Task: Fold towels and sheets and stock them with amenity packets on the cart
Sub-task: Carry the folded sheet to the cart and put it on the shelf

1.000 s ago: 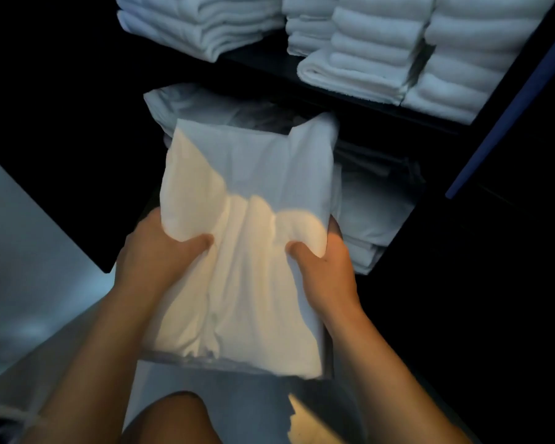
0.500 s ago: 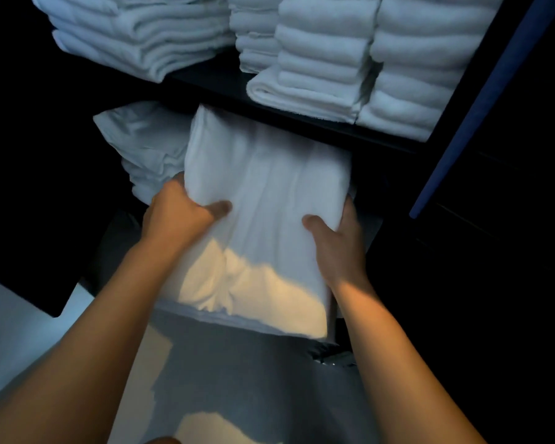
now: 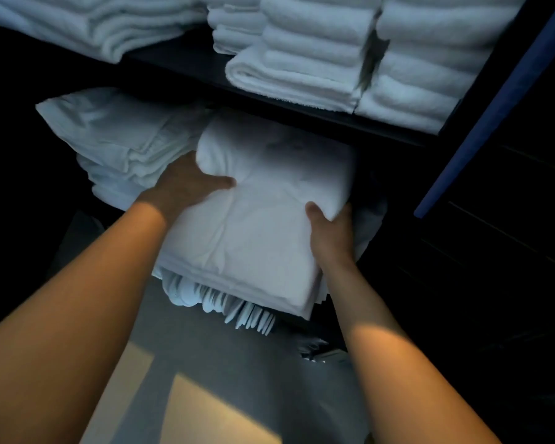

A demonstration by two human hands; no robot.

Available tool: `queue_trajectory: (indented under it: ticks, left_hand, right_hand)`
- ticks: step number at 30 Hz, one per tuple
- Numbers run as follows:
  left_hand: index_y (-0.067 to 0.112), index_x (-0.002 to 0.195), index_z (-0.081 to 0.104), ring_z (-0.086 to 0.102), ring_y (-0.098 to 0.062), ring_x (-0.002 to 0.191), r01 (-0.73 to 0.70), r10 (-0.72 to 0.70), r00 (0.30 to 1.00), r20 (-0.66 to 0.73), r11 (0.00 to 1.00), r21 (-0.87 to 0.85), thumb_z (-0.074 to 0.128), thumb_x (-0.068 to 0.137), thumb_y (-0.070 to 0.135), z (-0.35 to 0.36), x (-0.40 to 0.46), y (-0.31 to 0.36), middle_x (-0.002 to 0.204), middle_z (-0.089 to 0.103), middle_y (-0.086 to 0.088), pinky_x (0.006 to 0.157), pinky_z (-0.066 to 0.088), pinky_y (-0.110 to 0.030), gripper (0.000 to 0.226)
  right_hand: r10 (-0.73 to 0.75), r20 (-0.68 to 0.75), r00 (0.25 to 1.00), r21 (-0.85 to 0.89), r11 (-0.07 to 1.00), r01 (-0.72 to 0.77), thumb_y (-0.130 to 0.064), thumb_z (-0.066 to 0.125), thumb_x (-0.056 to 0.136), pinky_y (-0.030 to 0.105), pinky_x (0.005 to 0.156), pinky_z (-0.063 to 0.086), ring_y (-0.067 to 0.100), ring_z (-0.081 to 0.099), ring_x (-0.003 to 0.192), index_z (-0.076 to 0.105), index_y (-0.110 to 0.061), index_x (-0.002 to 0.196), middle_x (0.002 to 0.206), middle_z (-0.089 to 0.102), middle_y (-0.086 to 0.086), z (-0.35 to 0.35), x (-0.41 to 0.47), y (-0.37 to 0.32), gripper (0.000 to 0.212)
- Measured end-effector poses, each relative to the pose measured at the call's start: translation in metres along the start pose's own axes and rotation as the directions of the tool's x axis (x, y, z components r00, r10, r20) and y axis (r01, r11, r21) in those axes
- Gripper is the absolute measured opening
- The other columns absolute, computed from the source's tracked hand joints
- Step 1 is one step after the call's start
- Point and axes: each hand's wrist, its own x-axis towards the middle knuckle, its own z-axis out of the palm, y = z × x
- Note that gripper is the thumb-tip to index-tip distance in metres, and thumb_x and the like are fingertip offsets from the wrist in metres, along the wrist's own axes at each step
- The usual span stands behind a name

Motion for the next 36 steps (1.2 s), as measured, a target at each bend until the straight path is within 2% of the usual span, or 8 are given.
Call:
queue_trajectory:
  ticks: [4,7,10,17,20,27,32,36]
  left_hand:
    - [0.023,0.152,0.038,0.055,-0.027,0.129,0.089,-0.089,0.996,-0.007,0.996,0.017,0.064,0.049,0.099,0.002,-0.013,-0.021,0.147,0.053,0.000,0.098,0.048,-0.039,0.130]
    - [0.025,0.147,0.037,0.058,-0.031,0.121,0.087,-0.084,0.995,-0.058,0.995,0.041,0.049,0.060,0.101,0.009,-0.033,-0.036,0.139,0.057,-0.002,0.085,0.047,-0.041,0.116]
    - [0.026,0.148,0.034,0.059,-0.032,0.116,0.080,-0.073,0.993,-0.089,0.994,0.078,0.045,0.067,0.097,0.012,-0.051,-0.048,0.136,0.057,-0.004,0.082,0.046,-0.039,0.108]
    - [0.037,0.138,0.042,0.055,-0.021,0.096,0.125,-0.117,0.987,-0.111,0.990,0.069,0.045,0.060,0.102,0.009,-0.085,-0.085,0.113,0.056,0.010,0.076,0.044,-0.038,0.101]
    - [0.042,0.141,0.041,0.052,-0.016,0.102,0.106,-0.106,0.994,-0.036,0.994,0.004,0.053,0.058,0.101,0.004,-0.083,-0.095,0.117,0.052,0.017,0.082,0.043,-0.034,0.103]
    - [0.040,0.142,0.048,0.055,-0.017,0.099,0.198,-0.184,0.979,0.091,0.964,-0.177,0.069,0.043,0.091,-0.001,-0.073,-0.088,0.113,0.056,0.015,0.062,0.051,-0.030,0.114]
    - [0.027,0.140,0.052,0.056,-0.012,0.108,0.063,-0.089,0.985,-0.148,0.983,-0.172,0.086,0.059,0.069,0.010,-0.085,-0.075,0.130,0.061,0.008,0.088,0.043,-0.025,0.098]
    - [0.032,0.137,0.054,0.062,-0.017,0.111,-0.125,0.090,0.907,-0.412,0.991,-0.058,0.085,0.069,0.053,0.024,-0.109,-0.040,0.126,0.068,0.003,0.086,0.048,-0.029,0.077]
  right_hand:
    - [-0.012,-0.003,1.000,-0.007,1.000,0.012,-0.030,0.073,0.093,0.030,0.103,0.047,0.022,0.061,0.121,0.044,-0.011,0.148,0.137,0.062,0.007,0.002,-0.003,0.002,0.065]
    - [-0.024,-0.017,1.000,-0.030,0.999,0.024,-0.036,0.074,0.091,0.022,0.092,0.045,0.020,0.062,0.117,0.043,-0.011,0.148,0.135,0.063,0.007,0.000,-0.007,0.008,0.069]
    - [-0.018,-0.003,1.000,-0.074,0.997,0.018,-0.040,0.074,0.090,0.030,0.101,0.047,0.027,0.059,0.124,0.040,-0.010,0.150,0.139,0.059,0.012,-0.001,-0.013,0.007,0.075]
    - [0.023,0.047,0.999,-0.307,0.952,-0.007,-0.057,0.071,0.085,0.045,0.111,0.042,0.036,0.049,0.131,0.033,-0.016,0.151,0.143,0.045,0.014,-0.013,-0.050,0.011,0.087]
    - [0.101,0.090,0.991,-0.341,0.938,-0.064,-0.061,0.073,0.081,0.047,0.112,0.041,0.036,0.046,0.134,0.029,-0.013,0.152,0.146,0.043,0.016,-0.018,-0.064,0.022,0.096]
    - [0.198,0.158,0.967,-0.140,0.974,-0.176,-0.069,0.081,0.065,0.027,0.100,0.039,0.022,0.050,0.135,0.003,-0.037,0.160,0.153,0.046,-0.005,-0.014,-0.095,0.037,0.127]
    - [0.144,0.076,0.987,-0.100,0.986,-0.136,-0.049,0.083,0.076,0.028,0.102,0.044,0.022,0.056,0.127,0.011,-0.030,0.161,0.145,0.054,0.000,-0.003,-0.093,0.026,0.112]
    - [0.015,0.019,1.000,-0.149,0.989,-0.012,-0.039,0.074,0.085,0.036,0.106,0.049,0.025,0.059,0.125,0.014,-0.031,0.160,0.144,0.055,0.001,0.007,-0.095,0.009,0.096]
